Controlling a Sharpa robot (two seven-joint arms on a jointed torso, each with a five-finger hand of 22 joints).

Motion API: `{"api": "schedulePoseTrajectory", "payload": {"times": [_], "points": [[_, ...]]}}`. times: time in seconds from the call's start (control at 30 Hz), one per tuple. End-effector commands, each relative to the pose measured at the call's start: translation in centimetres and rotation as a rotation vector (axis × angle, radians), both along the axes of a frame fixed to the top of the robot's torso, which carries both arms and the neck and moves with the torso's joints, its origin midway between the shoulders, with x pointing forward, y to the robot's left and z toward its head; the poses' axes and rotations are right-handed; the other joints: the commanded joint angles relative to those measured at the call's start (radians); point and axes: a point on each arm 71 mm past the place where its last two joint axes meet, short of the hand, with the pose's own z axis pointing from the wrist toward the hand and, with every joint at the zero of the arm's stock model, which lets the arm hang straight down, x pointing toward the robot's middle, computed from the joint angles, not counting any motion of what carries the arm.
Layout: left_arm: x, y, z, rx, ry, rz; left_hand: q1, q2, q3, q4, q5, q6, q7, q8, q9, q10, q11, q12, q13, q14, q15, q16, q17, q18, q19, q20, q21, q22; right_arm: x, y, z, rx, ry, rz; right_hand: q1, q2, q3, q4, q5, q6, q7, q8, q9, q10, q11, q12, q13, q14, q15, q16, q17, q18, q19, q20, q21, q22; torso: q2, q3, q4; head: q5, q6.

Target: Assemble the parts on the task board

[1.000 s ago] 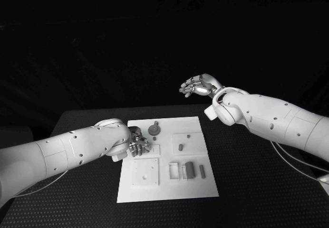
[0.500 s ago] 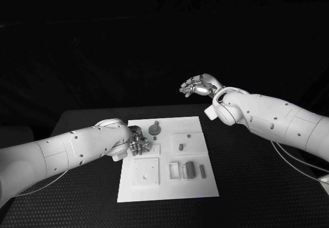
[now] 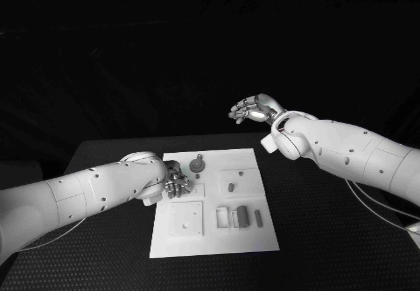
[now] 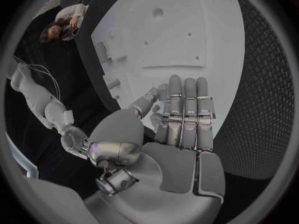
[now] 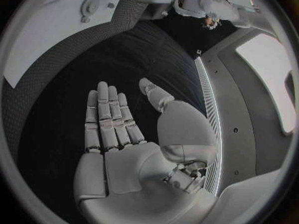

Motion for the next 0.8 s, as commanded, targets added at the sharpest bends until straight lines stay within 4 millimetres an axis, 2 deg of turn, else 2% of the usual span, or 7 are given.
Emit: {"api": "schedulePoseTrajectory", "payload": {"times": [0.03, 0.8], "points": [[-0.01, -0.19, 0.11, 0.001, -0.023, -0.016, 0.009, 0.000, 0.008, 0.000, 0.003, 0.032, -0.024, 0.002, 0.002, 0.002, -0.006, -0.007, 0.001, 0.003, -0.006, 0.005, -0.001, -0.015, -0.005, 0.000, 0.006, 0.002, -0.02, 0.13, 0.02, 0.003, 0.001, 0.016, -0.001, 0.009, -0.004, 0.001, 0.002, -0.001, 0.008, 0.006, -0.002, 0.010, 0.000, -0.007, -0.002, 0.008, 0.000, -0.004, 0.002, -0.011, 0.003, 0.006, -0.004, -0.001, 0.000, 0.0000, -0.0001, 0.001, 0.000], [0.04, -0.72, -0.45, 0.025, 0.008, -0.034, 0.008, 0.001, 0.009, 0.001, 0.003, 0.032, -0.022, -0.004, 0.004, 0.002, -0.005, -0.011, 0.003, 0.002, -0.005, 0.006, -0.003, -0.015, -0.007, 0.001, 0.005, 0.005, -0.04, 0.28, 0.00, 0.003, 0.004, 0.022, -0.001, 0.009, -0.005, 0.001, 0.002, -0.001, 0.008, 0.006, -0.002, 0.010, 0.000, -0.008, -0.003, 0.008, 0.001, -0.007, 0.002, -0.011, 0.002, 0.006, -0.006, -0.001, 0.001, 0.0002, -0.0009, 0.001, -0.003]]}}
